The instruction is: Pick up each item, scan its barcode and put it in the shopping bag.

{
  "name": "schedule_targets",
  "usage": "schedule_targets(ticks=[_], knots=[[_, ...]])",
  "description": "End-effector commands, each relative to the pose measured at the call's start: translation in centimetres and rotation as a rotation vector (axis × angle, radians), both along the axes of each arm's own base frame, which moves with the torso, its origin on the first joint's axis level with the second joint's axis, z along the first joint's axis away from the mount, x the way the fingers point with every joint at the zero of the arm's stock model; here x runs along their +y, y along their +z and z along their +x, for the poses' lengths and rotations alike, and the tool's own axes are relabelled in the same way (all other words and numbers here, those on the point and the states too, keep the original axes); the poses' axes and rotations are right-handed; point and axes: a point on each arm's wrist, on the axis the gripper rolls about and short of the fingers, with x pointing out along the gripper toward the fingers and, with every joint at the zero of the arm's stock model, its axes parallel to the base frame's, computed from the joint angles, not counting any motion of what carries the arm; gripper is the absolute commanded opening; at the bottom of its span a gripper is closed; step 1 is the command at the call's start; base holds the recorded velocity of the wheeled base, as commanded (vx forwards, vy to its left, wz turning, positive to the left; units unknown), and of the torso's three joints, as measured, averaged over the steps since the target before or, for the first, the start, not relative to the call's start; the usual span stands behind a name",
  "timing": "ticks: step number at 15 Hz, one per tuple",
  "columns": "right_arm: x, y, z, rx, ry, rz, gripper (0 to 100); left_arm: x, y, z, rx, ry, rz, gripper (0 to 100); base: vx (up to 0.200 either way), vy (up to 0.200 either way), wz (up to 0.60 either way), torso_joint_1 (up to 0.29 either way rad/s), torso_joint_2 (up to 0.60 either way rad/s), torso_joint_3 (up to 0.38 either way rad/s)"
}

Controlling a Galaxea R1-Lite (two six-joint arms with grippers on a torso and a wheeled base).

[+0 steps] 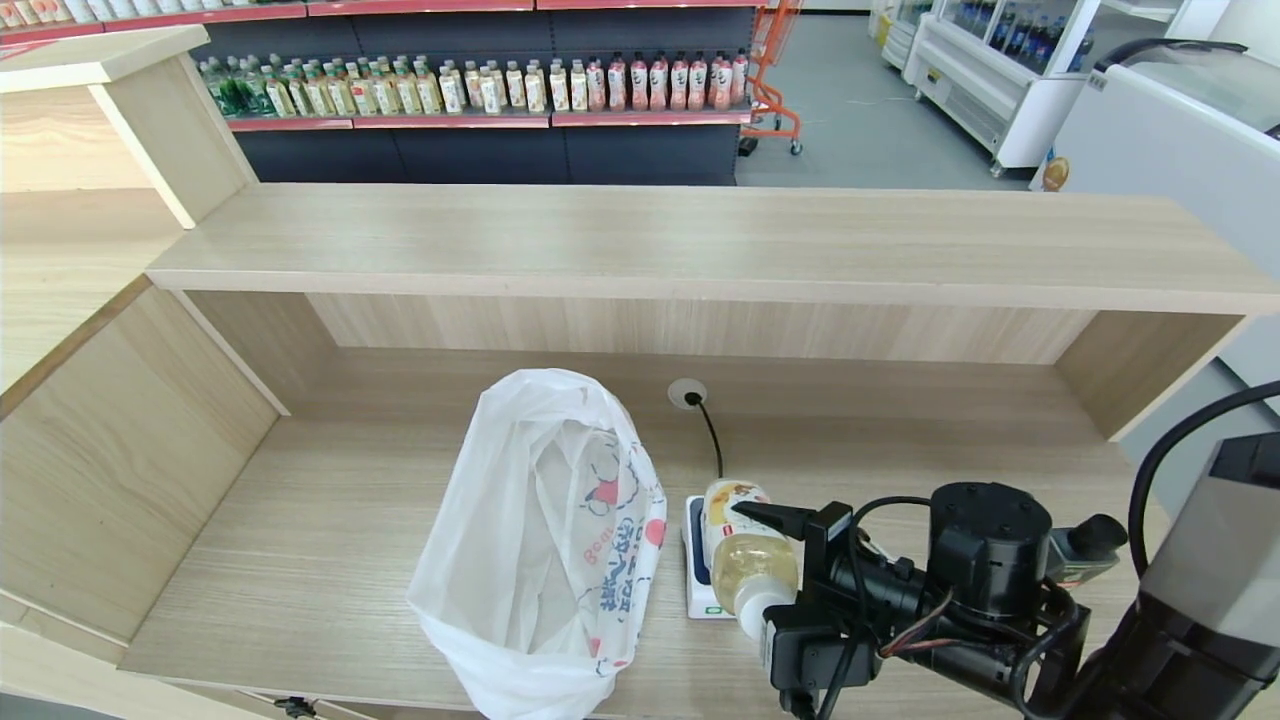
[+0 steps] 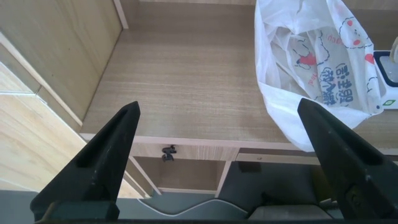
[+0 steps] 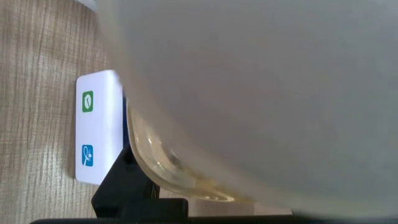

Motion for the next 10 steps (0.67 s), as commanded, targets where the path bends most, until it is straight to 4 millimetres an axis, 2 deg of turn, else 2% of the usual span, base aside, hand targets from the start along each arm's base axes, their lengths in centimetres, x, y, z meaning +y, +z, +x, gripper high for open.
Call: schedule_targets(ticks=[1,10], knots=[[-0.06,-0.26,0.13,0.008,-0.003,-0.004,0,0.0,0.01,0.0,-0.001,0.0,0.0,100,0.0,0.0,0.0,0.0,0.0,0.0],[0.24,-0.78,0.53,-0.01,-0.001,0.008,0,0.0,0.01,0.0,-0.001,0.0,0.0,100,0.0,0.0,0.0,0.0,0.0,0.0]])
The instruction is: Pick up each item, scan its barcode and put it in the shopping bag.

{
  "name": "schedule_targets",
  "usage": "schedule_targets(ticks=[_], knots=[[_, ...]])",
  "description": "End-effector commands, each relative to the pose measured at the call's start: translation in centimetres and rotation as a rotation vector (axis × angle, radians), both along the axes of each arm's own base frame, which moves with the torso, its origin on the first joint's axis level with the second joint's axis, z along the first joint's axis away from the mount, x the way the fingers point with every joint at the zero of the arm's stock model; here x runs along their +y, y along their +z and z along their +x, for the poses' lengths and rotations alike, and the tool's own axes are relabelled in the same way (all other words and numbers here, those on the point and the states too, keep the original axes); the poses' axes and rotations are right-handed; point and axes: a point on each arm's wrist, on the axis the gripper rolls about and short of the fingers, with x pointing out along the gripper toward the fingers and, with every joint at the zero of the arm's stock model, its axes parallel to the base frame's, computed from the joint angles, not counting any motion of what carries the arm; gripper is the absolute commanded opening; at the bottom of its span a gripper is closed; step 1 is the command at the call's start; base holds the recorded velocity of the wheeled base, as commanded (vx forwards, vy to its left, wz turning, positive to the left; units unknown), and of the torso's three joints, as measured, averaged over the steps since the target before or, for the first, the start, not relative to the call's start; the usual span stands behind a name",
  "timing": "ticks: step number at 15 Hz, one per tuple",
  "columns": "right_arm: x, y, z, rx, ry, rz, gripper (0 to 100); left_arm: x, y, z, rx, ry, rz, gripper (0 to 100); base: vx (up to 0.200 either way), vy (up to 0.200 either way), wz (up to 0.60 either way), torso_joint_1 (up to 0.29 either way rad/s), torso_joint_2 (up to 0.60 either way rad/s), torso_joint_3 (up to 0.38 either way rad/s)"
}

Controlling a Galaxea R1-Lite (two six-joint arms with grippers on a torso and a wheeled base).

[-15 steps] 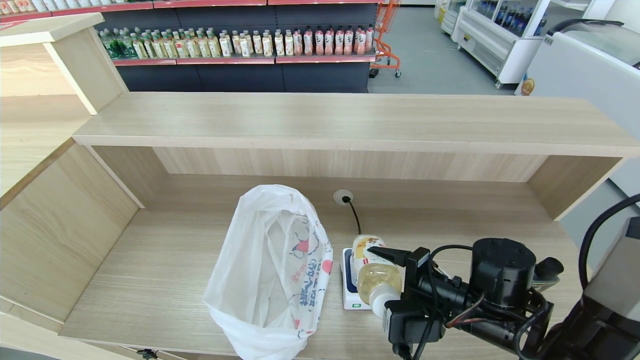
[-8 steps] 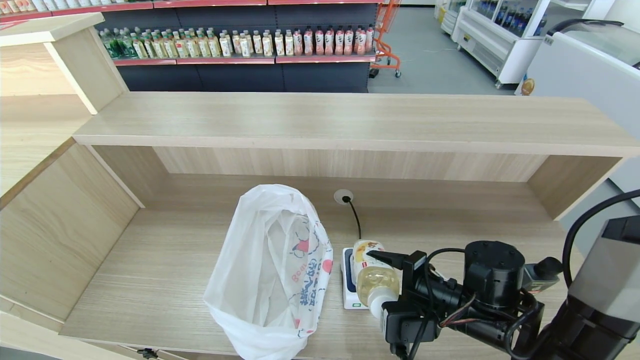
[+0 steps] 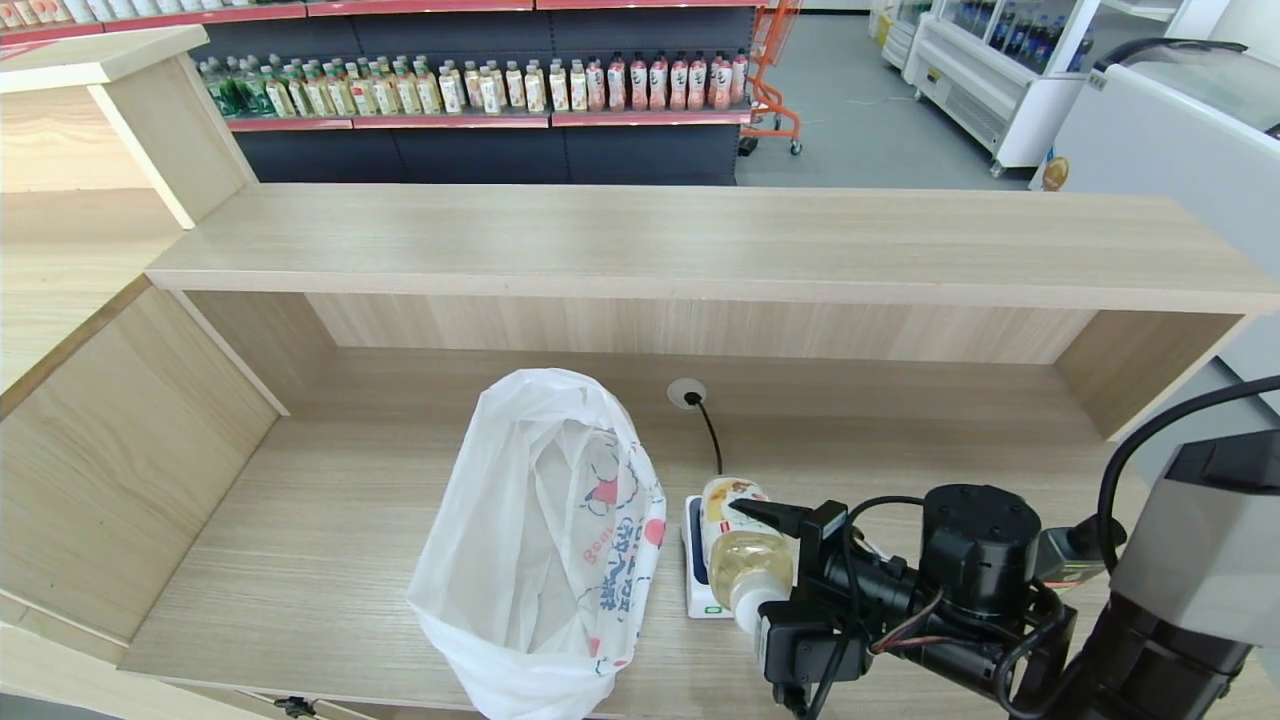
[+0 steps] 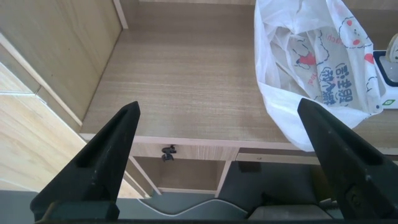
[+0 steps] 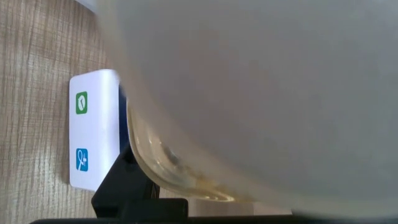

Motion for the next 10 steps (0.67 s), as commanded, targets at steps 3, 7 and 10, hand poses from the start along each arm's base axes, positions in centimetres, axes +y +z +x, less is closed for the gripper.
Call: schedule_targets(ticks=[3,7,10], knots=[[0.08,-0.25,0.06,0.006,0.002,-0.004,0,0.0,0.0,0.0,0.0,0.0,0.0,100,0.0,0.0,0.0,0.0,0.0,0.0],[0.05,-0.44,0.02,0.013,0.002,-0.009,0,0.0,0.0,0.0,0.0,0.0,0.0,100,0.0,0.0,0.0,0.0,0.0,0.0],[0.12,-0.57,0.04,0.015,0.002,-0.012,0,0.0,0.0,0.0,0.0,0.0,0.0,100,0.0,0.0,0.0,0.0,0.0,0.0]])
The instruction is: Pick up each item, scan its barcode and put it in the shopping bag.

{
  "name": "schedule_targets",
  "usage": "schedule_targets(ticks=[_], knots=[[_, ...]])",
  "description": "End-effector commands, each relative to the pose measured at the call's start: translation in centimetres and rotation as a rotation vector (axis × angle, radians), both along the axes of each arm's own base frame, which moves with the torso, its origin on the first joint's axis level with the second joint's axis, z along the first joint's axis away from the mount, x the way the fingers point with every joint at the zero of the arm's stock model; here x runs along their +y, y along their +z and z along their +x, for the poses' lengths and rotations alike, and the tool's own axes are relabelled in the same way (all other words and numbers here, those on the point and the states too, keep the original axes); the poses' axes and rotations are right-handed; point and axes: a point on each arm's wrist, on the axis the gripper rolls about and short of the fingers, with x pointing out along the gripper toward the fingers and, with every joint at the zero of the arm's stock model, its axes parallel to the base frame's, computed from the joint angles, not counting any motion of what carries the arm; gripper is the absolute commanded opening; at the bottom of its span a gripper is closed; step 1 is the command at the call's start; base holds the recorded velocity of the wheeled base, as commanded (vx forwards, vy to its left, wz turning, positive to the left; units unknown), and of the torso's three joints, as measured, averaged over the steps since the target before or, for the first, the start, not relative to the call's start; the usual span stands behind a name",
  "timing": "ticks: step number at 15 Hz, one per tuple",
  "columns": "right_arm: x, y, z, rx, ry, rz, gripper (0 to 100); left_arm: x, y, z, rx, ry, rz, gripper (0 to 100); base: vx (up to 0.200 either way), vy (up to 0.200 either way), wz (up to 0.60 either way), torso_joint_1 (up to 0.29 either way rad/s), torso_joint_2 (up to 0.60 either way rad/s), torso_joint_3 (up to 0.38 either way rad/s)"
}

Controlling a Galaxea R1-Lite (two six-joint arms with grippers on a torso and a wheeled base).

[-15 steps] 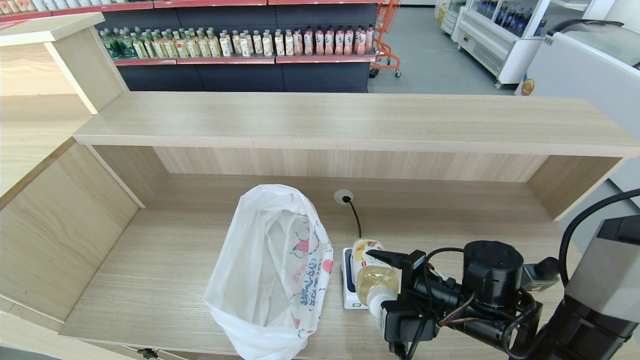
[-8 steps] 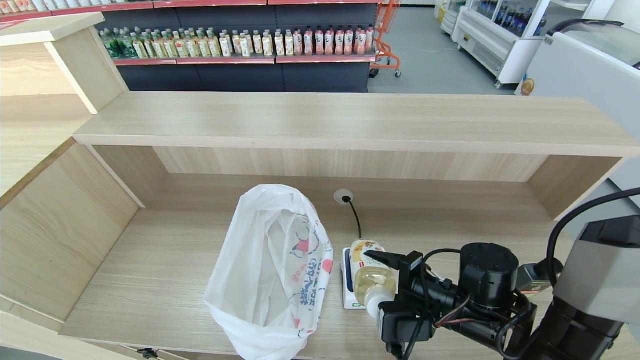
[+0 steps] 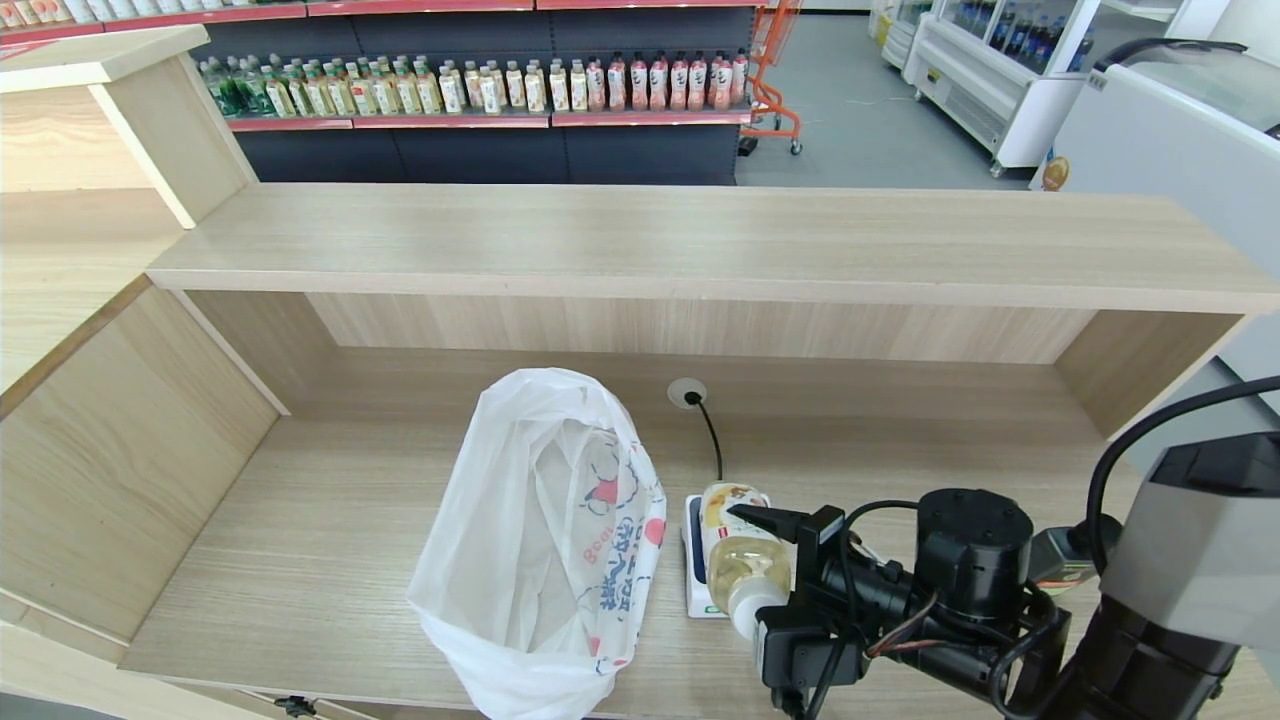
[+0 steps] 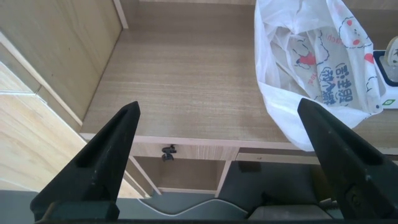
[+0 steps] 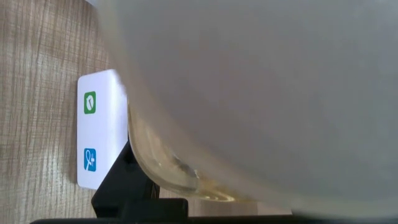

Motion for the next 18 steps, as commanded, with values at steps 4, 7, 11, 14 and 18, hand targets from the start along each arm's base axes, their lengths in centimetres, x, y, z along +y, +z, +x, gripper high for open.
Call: schedule_targets(ticks=[4,7,11,14,18], knots=[[0.2,-0.2,-0.1,0.006,0.004,-0.005,0,0.0,0.0,0.0,0.0,0.0,0.0,100,0.0,0.0,0.0,0.0,0.0,0.0],[0.2,-0.2,-0.1,0.006,0.006,-0.005,0,0.0,0.0,0.0,0.0,0.0,0.0,100,0.0,0.0,0.0,0.0,0.0,0.0],[0.3,-0.1,-0.1,-0.001,0.007,-0.001,0,0.0,0.0,0.0,0.0,0.0,0.0,100,0.0,0.0,0.0,0.0,0.0,0.0],[0.6,0.7,-0.1,-0.047,0.014,0.04,0,0.0,0.0,0.0,0.0,0.0,0.0,100,0.0,0.0,0.0,0.0,0.0,0.0],[2.7,11.1,-2.5,-0.029,-0.245,0.466,0,0.0,0.0,0.0,0.0,0.0,-0.003,100,0.0,0.0,0.0,0.0,0.0,0.0]])
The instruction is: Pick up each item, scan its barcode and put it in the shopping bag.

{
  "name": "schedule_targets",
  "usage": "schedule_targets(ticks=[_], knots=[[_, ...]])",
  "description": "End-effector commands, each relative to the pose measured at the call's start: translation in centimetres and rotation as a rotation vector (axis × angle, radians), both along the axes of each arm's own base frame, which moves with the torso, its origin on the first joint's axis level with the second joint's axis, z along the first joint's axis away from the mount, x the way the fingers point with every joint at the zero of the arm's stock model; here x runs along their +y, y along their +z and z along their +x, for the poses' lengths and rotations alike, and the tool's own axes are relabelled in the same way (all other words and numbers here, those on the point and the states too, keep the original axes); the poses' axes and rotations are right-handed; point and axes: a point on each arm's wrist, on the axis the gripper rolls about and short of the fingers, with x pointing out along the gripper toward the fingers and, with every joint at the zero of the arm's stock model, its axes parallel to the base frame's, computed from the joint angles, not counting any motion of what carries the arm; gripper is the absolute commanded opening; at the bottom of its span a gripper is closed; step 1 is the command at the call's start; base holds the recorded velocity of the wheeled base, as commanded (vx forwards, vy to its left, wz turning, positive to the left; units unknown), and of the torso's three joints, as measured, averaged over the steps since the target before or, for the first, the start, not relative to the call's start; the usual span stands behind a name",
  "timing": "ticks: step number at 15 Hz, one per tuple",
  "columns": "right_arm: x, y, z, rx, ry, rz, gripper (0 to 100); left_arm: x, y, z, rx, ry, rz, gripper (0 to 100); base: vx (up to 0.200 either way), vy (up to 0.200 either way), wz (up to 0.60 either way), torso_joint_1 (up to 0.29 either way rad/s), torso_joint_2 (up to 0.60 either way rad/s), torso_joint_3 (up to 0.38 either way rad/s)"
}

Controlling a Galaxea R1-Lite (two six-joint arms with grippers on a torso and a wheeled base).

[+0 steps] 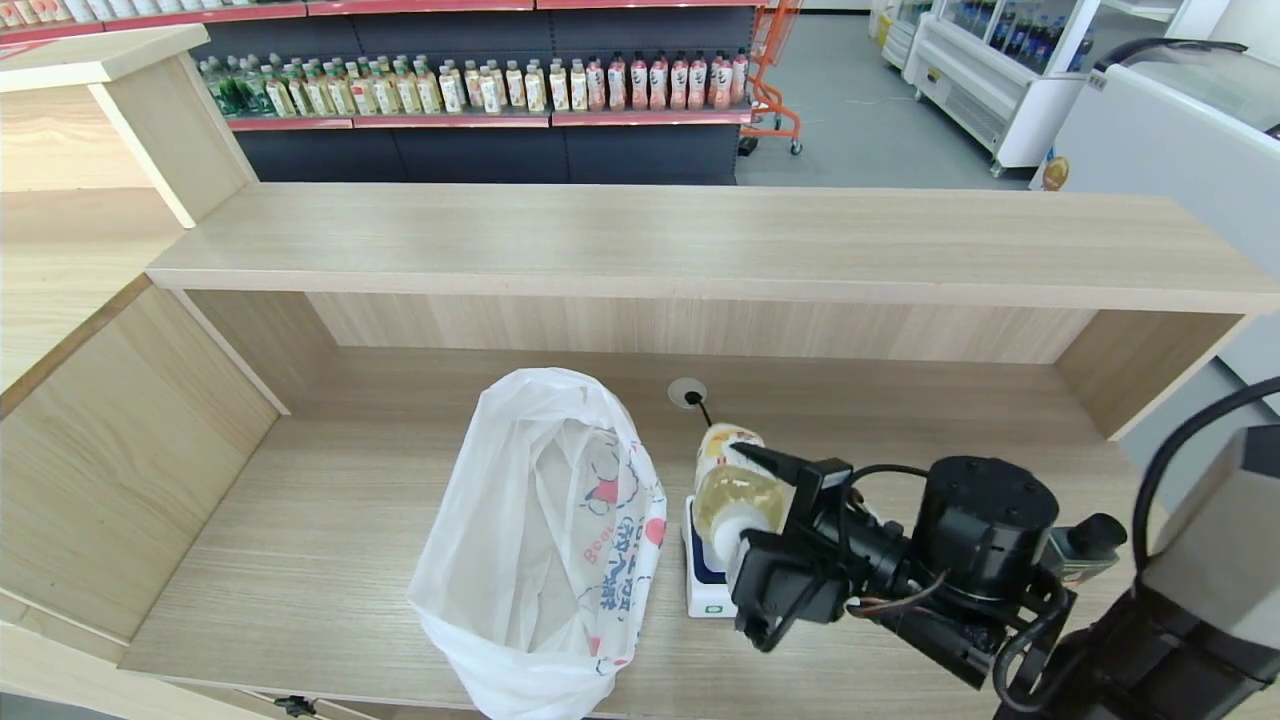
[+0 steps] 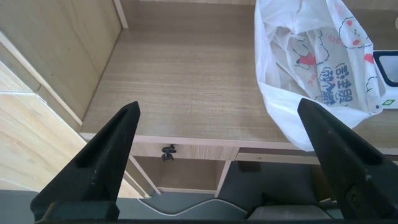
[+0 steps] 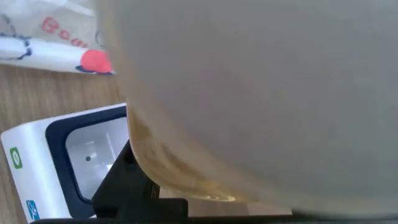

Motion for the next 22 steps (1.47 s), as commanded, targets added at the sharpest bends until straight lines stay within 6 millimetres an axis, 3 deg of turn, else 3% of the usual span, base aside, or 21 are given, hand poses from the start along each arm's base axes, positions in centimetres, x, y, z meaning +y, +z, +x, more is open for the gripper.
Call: schedule_targets(ticks=[1,2,3,6,9,15,19,22], knots=[[0.5,8.1,-2.4,0.024,-0.126,0.308,0,0.0,0.0,0.0,0.0,0.001,-0.002,100,0.0,0.0,0.0,0.0,0.0,0.0],[-0.2,10.7,-2.8,0.14,-0.19,0.435,0,0.0,0.0,0.0,0.0,0.001,-0.003,100,0.0,0.0,0.0,0.0,0.0,0.0],[-0.7,11.9,-3.0,0.255,-0.209,0.524,0,0.0,0.0,0.0,0.0,0.0,-0.002,100,0.0,0.0,0.0,0.0,0.0,0.0],[-1.6,13.8,-4.3,0.604,-0.263,0.824,0,0.0,0.0,0.0,0.0,0.0,-0.002,100,0.0,0.0,0.0,0.0,0.0,0.0],[-1.4,13.2,-4.9,0.68,-0.26,0.882,0,0.0,0.0,0.0,0.0,0.0,0.0,100,0.0,0.067,0.0,-0.001,0.0,0.001],[1.5,12.4,-5.8,0.757,-0.189,0.853,0,0.0,0.0,0.0,0.0,0.001,-0.002,100,0.0,0.2,0.0,0.009,0.0,0.003],[3.9,10.0,-7.1,0.829,-0.161,0.756,0,0.0,0.0,0.0,0.0,0.0,0.0,100,0.0,0.2,0.0,-0.005,0.0,0.002],[4.0,7.3,-7.8,0.861,-0.182,0.696,0,0.0,0.0,0.0,0.0,0.0,0.001,100,0.0,0.2,0.0,-0.002,0.0,0.001]])
